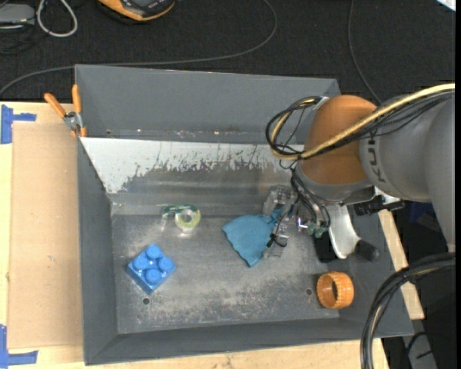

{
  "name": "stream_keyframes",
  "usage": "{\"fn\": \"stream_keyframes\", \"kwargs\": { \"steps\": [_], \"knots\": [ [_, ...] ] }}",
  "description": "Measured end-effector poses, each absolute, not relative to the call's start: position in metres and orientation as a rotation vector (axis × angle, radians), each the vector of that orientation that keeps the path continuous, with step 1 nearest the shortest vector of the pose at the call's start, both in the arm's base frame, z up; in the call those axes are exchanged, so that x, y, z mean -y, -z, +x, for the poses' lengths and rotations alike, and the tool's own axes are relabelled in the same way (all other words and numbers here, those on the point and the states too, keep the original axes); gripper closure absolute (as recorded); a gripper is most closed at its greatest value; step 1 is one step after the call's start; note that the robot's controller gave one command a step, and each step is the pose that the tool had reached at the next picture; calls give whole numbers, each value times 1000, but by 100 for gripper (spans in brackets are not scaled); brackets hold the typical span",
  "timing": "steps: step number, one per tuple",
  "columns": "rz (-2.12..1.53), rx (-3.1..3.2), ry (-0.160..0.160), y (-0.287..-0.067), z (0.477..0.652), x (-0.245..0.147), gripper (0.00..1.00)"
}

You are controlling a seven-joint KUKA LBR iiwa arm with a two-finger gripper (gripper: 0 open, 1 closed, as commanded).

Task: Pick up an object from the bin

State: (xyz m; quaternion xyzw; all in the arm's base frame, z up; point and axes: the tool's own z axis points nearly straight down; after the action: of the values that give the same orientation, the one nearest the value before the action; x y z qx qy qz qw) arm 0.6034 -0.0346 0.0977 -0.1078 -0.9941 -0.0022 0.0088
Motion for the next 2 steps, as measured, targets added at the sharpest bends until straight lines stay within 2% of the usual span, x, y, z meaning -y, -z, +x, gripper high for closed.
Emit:
{"fn": "stream_keyframes", "kwargs": {
  "steps": [1,2],
  "knots": [
    [301,3140,-6,-71,620,45,0],
    [-521,3097,5,-73,585,43,100]
  ]
}}
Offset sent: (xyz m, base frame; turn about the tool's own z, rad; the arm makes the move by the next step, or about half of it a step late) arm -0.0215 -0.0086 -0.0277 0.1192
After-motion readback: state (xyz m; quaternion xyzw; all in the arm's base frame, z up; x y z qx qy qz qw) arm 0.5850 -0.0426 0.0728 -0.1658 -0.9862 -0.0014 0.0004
